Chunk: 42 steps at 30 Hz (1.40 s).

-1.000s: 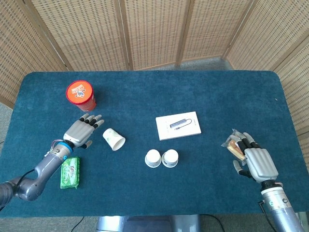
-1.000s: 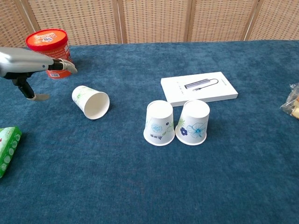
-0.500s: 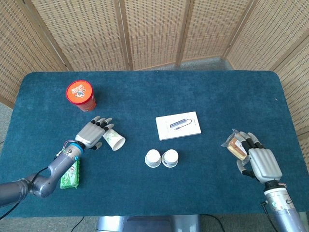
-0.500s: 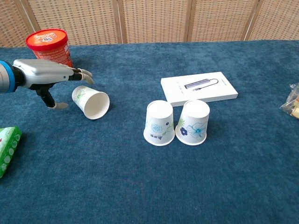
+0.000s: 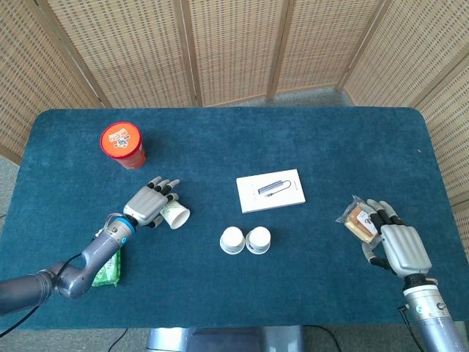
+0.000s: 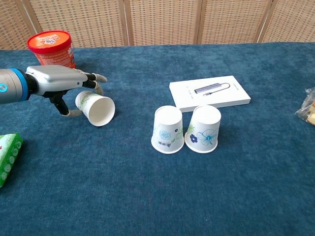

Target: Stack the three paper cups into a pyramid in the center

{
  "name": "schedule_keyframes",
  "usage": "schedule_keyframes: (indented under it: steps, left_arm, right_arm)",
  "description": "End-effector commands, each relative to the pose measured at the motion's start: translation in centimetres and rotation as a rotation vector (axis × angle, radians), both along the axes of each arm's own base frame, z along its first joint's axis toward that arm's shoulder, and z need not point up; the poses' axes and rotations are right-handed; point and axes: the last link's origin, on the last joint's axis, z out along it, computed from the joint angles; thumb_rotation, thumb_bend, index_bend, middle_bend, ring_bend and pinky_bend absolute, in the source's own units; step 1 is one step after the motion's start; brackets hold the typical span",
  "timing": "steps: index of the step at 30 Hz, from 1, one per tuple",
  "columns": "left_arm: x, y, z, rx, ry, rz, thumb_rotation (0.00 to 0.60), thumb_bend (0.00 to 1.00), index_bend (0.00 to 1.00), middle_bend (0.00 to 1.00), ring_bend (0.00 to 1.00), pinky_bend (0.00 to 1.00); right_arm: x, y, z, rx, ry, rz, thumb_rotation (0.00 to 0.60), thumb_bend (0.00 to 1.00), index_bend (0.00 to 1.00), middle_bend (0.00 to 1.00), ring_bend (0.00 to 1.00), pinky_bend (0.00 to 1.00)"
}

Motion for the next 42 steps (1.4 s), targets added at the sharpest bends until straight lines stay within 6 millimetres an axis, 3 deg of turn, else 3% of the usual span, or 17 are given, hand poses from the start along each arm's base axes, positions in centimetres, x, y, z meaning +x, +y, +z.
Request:
schedule_keyframes:
  steps: [1, 9, 16, 20, 31, 42]
  left_arm:
    - [0.0, 0.1, 0.0, 0.027, -0.023, -0.016, 0.600, 0.45, 0.35, 0.00, 0.00, 0.07]
    - [-0.3, 0.3, 1.2, 0.075, 0.007, -0.065, 0.600, 0.45, 0.40, 0.00, 0.00, 0.13]
    - [1.5, 0.1, 4.5, 0.181, 0.219, -0.326, 0.600, 0.45, 0.37, 0.00, 0.00, 0.11]
    - [2.5, -0.4, 5.3, 0.219, 0.340, -0.450, 0.600, 0.45, 0.37, 0.00, 0.00, 0.09]
    - [3.4, -2.1, 3.8, 0.264, 0.681, -0.704, 0.600, 0.45, 0.35, 0.00, 0.00, 0.08]
    - [2.7, -4.0, 1.5, 0.309, 0.926, -0.806, 0.600, 0.45, 0.36, 0.00, 0.00, 0.08]
  right_arm:
    - [0.0, 0.0, 0.1, -0.003, -0.003, 0.000, 0.600, 0.48, 0.11, 0.09, 0.00, 0.31]
    - [0.0, 0.1, 0.1, -0.006, -0.007, 0.001, 0.600, 0.48, 0.11, 0.09, 0.00, 0.32]
    - [0.0, 0.0, 0.1, -0.005, -0.018, 0.008, 0.600, 0.48, 0.11, 0.09, 0.00, 0.32]
    - [0.0, 0.1, 0.0, -0.001, -0.024, 0.014, 0.600, 0.48, 0.11, 0.09, 0.00, 0.32]
    - [-0.4, 0.4, 0.4, -0.006, -0.040, 0.018, 0.600, 0.48, 0.10, 0.09, 0.00, 0.31]
    - [-0.8, 0.5, 0.5, -0.003, -0.052, 0.017, 0.600, 0.48, 0.10, 0.09, 0.00, 0.32]
